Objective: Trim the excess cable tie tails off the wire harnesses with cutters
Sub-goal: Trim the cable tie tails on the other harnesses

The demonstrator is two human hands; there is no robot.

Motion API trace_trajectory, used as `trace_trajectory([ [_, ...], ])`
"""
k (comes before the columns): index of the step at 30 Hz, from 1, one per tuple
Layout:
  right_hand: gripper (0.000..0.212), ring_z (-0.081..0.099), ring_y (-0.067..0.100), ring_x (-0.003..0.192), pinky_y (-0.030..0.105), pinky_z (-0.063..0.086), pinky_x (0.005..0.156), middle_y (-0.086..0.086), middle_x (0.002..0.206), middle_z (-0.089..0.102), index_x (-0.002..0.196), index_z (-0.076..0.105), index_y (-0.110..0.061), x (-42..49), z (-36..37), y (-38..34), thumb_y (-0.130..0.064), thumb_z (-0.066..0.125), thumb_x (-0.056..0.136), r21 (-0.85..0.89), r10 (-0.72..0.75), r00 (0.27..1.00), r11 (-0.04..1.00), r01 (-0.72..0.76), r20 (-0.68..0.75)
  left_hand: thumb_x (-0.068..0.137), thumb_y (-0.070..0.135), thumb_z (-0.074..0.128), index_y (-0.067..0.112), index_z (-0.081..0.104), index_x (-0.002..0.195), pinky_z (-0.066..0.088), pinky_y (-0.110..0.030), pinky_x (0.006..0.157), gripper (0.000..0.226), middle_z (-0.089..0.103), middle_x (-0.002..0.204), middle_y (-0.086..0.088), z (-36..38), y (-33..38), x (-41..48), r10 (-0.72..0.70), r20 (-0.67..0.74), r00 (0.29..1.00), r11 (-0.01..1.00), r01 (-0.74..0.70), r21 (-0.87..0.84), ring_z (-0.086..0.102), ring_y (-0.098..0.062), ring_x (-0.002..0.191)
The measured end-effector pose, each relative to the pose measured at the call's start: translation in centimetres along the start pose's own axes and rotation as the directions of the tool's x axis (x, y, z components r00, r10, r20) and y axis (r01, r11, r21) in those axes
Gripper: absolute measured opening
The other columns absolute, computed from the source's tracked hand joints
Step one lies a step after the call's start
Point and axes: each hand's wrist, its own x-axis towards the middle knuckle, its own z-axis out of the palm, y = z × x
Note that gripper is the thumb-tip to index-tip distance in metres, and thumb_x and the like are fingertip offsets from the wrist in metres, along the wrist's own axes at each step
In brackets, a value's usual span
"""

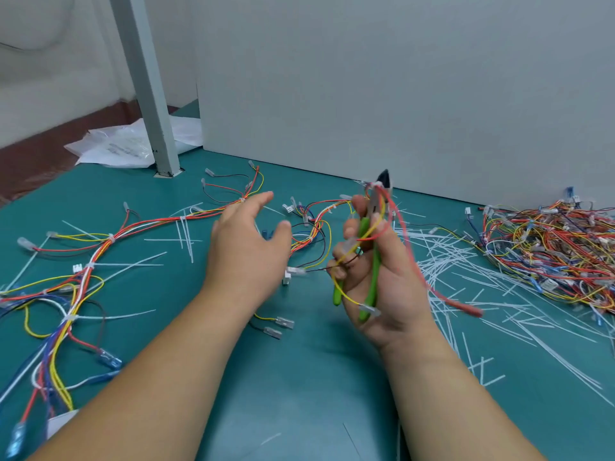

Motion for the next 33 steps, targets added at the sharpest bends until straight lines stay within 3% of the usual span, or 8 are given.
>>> trace_trajectory([
  [3, 0.026, 0.044, 0.006, 0.056, 0.022, 0.035, 0.054, -0.008, 0.080, 0.057, 0.111, 0.074, -0.026, -0.1, -0.5, -0.5, -0.037, 0.060, 0.092, 0.153, 0.018, 0.999, 0.988, -0.024, 0.043, 0.089, 0.067, 0.055, 0.037, 0.032, 0.155, 0.032, -0.049, 0.110, 0.076, 0.037, 0.159, 0.006, 0.2, -0.7, -0.2, -0.026, 0.195, 0.980, 0.907, -0.059, 0.417, 0.034, -0.025, 0.144],
  [7, 0.026, 0.042, 0.007, 0.055, 0.021, 0.036, 0.051, -0.008, 0.078, 0.056, 0.113, 0.069, -0.024, 0.2, -0.8, -1.0, -0.036, 0.055, 0.094, 0.220, 0.011, 1.000, 0.976, -0.005, -0.024, 0.091, 0.063, 0.053, 0.038, 0.032, 0.150, 0.034, -0.048, 0.097, 0.067, 0.052, 0.143, 0.006, 0.6, -1.5, -0.5, -0.058, 0.278, 0.959, 0.753, -0.141, 0.643, 0.040, -0.028, 0.134],
  [13, 0.025, 0.043, 0.007, 0.051, 0.021, 0.036, 0.047, -0.009, 0.076, 0.058, 0.111, 0.070, -0.025, 0.7, -1.2, -0.8, -0.034, 0.059, 0.091, 0.215, 0.015, 0.986, 0.976, 0.021, -0.164, 0.088, 0.043, 0.064, 0.041, 0.061, 0.110, 0.038, -0.038, 0.085, 0.022, 0.069, 0.094, 0.015, 0.1, -1.3, -0.3, 0.020, 0.170, 0.985, 0.858, -0.105, 0.504, 0.059, -0.020, 0.107],
  [18, 0.023, 0.044, 0.007, 0.050, 0.023, 0.031, 0.049, -0.009, 0.072, 0.058, 0.115, 0.068, -0.024, 1.2, -1.4, -0.1, -0.033, 0.061, 0.095, 0.163, 0.043, 0.959, 0.987, 0.004, -0.281, 0.084, 0.030, 0.074, 0.031, 0.068, 0.082, 0.042, -0.021, 0.052, 0.007, 0.063, 0.060, 0.014, 0.2, -0.9, 0.1, 0.002, 0.083, 0.997, 0.999, -0.005, 0.038, 0.062, -0.005, 0.059],
  [21, 0.010, 0.044, 0.007, 0.051, 0.022, 0.031, 0.047, -0.008, 0.073, 0.057, 0.103, 0.069, -0.025, 1.3, -1.5, 0.2, -0.032, 0.063, 0.099, 0.106, 0.066, 0.937, 0.994, -0.032, -0.344, 0.089, 0.019, 0.076, 0.024, 0.069, 0.084, 0.053, -0.026, 0.051, 0.010, 0.068, 0.067, 0.003, 0.3, 0.2, 0.0, -0.051, 0.077, 0.996, 0.907, 0.078, -0.414, 0.068, -0.012, 0.052],
  [24, 0.010, 0.045, 0.009, 0.052, 0.023, 0.033, 0.046, -0.006, 0.073, 0.058, 0.095, 0.071, -0.022, 1.4, -1.6, 0.5, -0.029, 0.065, 0.099, 0.037, 0.055, 0.913, 0.998, -0.043, -0.405, 0.091, 0.011, 0.075, 0.018, 0.070, 0.095, 0.057, -0.023, 0.059, 0.009, 0.073, 0.083, -0.003, 0.3, 1.2, -0.3, 0.012, 0.135, 0.991, 0.763, 0.078, -0.642, 0.073, -0.016, 0.068],
  [29, 0.014, 0.045, 0.011, 0.054, 0.024, 0.035, 0.046, -0.005, 0.075, 0.059, 0.094, 0.068, -0.020, 1.4, -1.8, 0.4, -0.031, 0.064, 0.101, 0.035, 0.046, 0.889, 0.999, -0.034, -0.455, 0.090, -0.001, 0.071, 0.035, 0.069, 0.107, 0.058, -0.029, 0.088, 0.040, 0.077, 0.100, 0.006, 0.7, 0.6, -0.8, 0.185, 0.226, 0.956, 0.888, -0.065, -0.455, 0.074, -0.012, 0.094],
  [33, 0.013, 0.045, 0.009, 0.053, 0.024, 0.033, 0.047, -0.008, 0.073, 0.058, 0.091, 0.069, -0.024, 1.4, -1.9, 0.2, -0.034, 0.068, 0.098, 0.034, 0.049, 0.886, 0.999, -0.038, -0.462, 0.087, 0.016, 0.074, 0.052, 0.037, 0.148, 0.044, -0.008, 0.087, 0.080, 0.068, 0.102, 0.027, 0.4, -0.2, -0.9, 0.248, 0.308, 0.918, 0.968, -0.248, -0.039, 0.059, 0.005, 0.099],
])
